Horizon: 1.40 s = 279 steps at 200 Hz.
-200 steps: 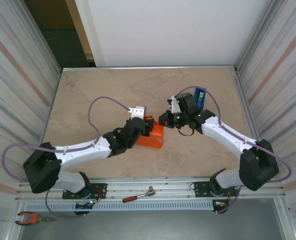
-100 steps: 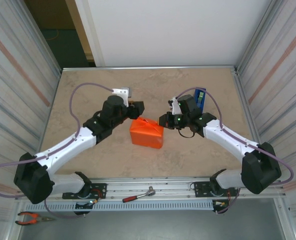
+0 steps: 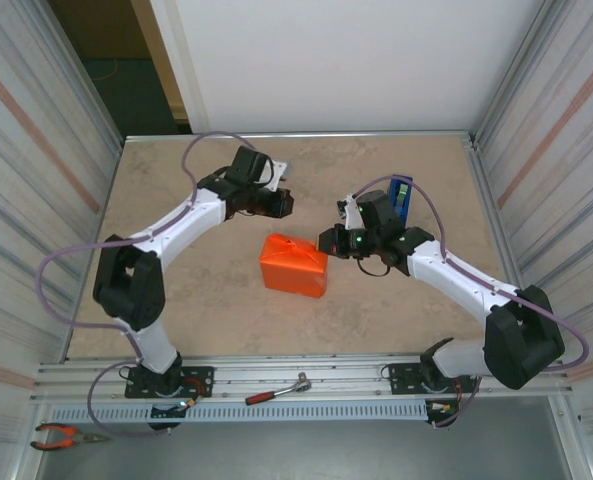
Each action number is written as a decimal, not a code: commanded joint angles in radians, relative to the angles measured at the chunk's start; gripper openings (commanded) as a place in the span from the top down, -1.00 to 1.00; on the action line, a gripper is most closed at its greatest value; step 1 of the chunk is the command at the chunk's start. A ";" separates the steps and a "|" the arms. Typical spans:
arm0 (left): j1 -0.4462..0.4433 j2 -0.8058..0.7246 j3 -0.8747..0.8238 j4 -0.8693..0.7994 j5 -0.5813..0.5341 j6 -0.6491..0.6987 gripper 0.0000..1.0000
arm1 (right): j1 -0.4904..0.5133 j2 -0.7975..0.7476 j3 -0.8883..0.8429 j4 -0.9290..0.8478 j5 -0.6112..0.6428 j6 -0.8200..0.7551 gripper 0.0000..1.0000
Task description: Wrap the gift box in paper
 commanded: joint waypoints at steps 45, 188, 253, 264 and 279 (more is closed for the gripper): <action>0.005 0.055 0.105 -0.353 0.180 0.154 1.00 | 0.031 0.033 -0.078 -0.225 0.025 0.020 1.00; 0.003 -0.043 0.088 -0.477 0.273 0.228 1.00 | 0.032 0.026 -0.091 -0.226 0.037 0.028 1.00; -0.018 -0.068 0.037 -0.511 0.273 0.256 1.00 | 0.030 0.027 -0.091 -0.228 0.039 0.029 1.00; -0.020 -0.077 0.029 -0.514 0.271 0.259 1.00 | 0.031 0.028 -0.091 -0.229 0.039 0.029 1.00; -0.024 -0.088 0.020 -0.517 0.271 0.263 1.00 | 0.032 0.028 -0.093 -0.229 0.041 0.031 1.00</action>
